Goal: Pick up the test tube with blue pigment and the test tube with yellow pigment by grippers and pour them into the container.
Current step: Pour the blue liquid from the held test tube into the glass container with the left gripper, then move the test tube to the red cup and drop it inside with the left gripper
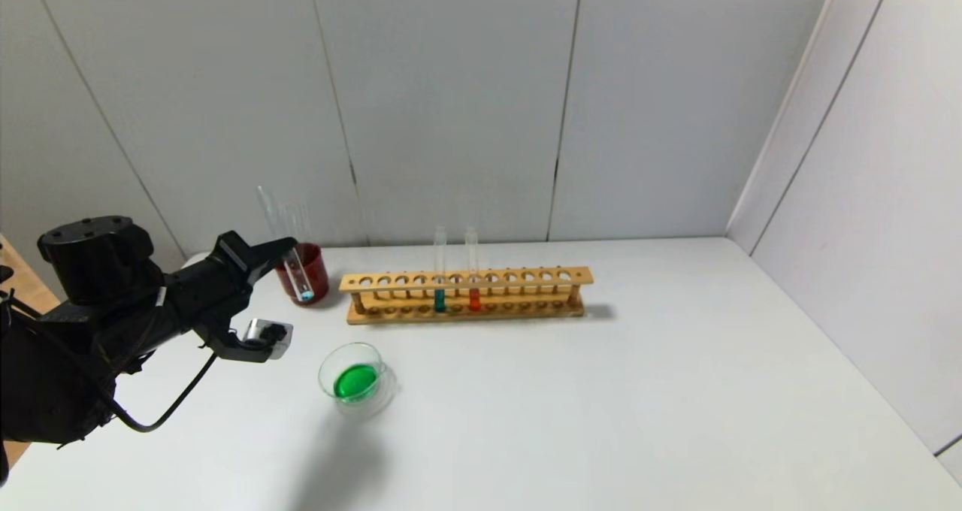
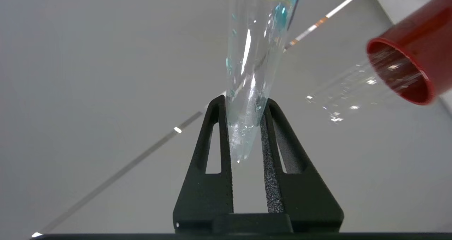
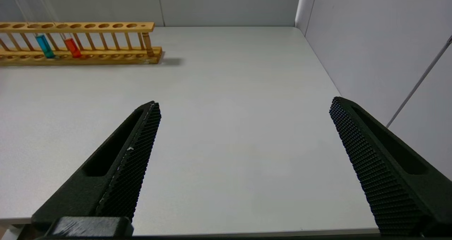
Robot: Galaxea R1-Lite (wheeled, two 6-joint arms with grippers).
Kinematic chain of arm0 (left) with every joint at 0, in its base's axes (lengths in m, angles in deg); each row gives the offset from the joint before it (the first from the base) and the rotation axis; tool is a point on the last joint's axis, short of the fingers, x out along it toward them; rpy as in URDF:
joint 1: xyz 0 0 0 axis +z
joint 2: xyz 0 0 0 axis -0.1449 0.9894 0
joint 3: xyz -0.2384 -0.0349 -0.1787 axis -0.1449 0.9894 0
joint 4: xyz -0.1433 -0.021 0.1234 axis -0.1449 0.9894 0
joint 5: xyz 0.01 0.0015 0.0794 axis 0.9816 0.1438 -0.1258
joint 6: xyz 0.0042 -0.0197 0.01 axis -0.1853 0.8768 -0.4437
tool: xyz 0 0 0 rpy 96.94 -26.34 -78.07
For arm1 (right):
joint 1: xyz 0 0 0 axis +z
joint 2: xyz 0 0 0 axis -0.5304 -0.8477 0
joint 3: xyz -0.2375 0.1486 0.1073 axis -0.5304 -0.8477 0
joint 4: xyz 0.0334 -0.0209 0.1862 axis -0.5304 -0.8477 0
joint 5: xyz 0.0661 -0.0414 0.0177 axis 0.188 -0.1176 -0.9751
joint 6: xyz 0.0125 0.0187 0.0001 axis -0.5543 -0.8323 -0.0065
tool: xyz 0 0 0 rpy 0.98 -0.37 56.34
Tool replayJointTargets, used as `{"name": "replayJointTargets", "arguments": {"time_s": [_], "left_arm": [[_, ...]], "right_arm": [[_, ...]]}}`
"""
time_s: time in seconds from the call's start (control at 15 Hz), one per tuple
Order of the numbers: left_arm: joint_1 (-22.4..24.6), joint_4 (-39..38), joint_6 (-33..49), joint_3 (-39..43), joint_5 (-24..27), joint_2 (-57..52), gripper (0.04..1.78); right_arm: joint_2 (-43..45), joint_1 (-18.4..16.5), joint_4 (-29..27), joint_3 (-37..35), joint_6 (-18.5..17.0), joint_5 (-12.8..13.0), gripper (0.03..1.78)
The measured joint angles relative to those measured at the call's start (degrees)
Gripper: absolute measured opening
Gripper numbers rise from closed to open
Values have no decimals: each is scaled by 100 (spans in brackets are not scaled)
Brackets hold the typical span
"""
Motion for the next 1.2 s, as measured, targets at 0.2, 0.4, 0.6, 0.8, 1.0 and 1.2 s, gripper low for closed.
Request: {"name": "replayJointTargets", "arguments": {"time_s": [0.2, 0.4, 0.6, 0.8, 1.0, 1.2], "left_arm": [[-17, 87, 1218, 199, -1012, -478, 30], [-33, 371, 2845, 266, -2354, -970, 30], [-39, 475, 4457, 100, -3188, -1147, 30], [-67, 878, 6072, -424, -3662, -1180, 30], [-108, 1608, 7757, -991, -3775, -1211, 30], [-117, 2470, 9353, -1340, -3784, -1254, 30]], "right_arm": [[0, 0, 0, 0, 0, -2, 175], [0, 0, 1, 0, 0, 0, 175], [0, 2, 1, 0, 0, -2, 175], [0, 0, 1, 0, 0, -2, 175], [0, 0, 1, 0, 0, -2, 175], [0, 0, 1, 0, 0, -2, 175]]}}
